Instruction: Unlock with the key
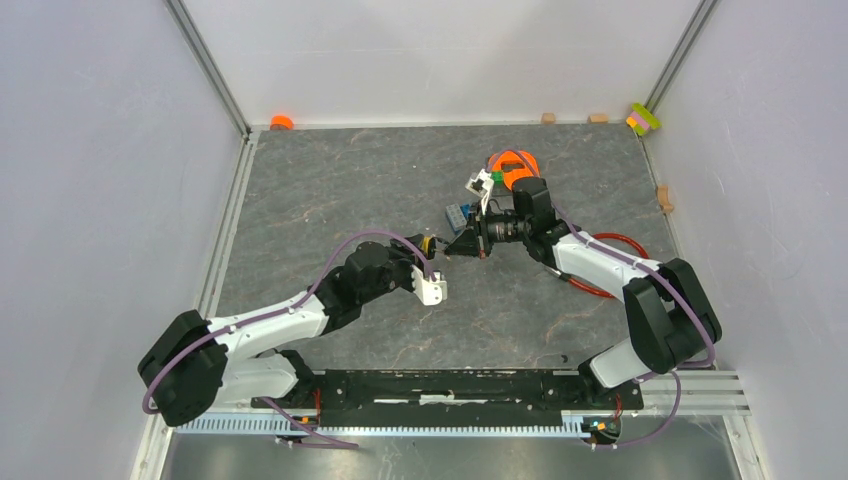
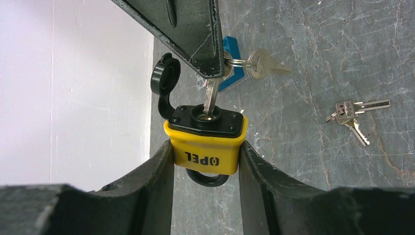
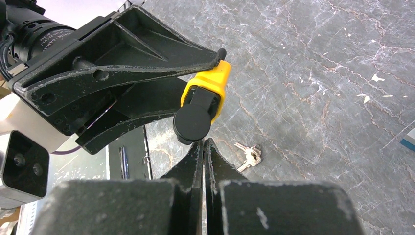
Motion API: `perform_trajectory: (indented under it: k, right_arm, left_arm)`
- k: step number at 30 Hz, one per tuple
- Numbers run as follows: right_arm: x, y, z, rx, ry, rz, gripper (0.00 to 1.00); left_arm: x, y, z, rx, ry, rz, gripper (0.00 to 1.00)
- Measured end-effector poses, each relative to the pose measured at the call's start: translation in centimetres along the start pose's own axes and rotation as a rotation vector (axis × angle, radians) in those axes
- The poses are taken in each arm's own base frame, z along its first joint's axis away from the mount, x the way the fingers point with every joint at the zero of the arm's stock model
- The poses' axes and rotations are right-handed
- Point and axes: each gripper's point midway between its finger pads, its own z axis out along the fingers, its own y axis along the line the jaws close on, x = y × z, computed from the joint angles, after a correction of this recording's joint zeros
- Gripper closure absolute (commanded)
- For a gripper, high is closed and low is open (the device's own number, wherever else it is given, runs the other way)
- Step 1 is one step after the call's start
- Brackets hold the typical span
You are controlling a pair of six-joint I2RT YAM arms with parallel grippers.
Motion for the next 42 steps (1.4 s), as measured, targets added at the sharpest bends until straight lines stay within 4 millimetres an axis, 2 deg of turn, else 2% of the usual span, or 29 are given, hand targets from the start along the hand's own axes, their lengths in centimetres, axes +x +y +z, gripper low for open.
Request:
perform_trajectory:
  k: [14,42]
  right_arm:
    - [-0.56,0.28,-0.07,-0.005,-0.016,-0.02,1.0]
    - [0.09,0.61,0.34,-0.01,0.0,-0.031,1.0]
  left_arm:
    - [-0.03,-0.01,0.0,0.0,-0.001,0.0,0.98]
    - [0.12,-0.26,0.11,0.007,0.003,0.0,0.98]
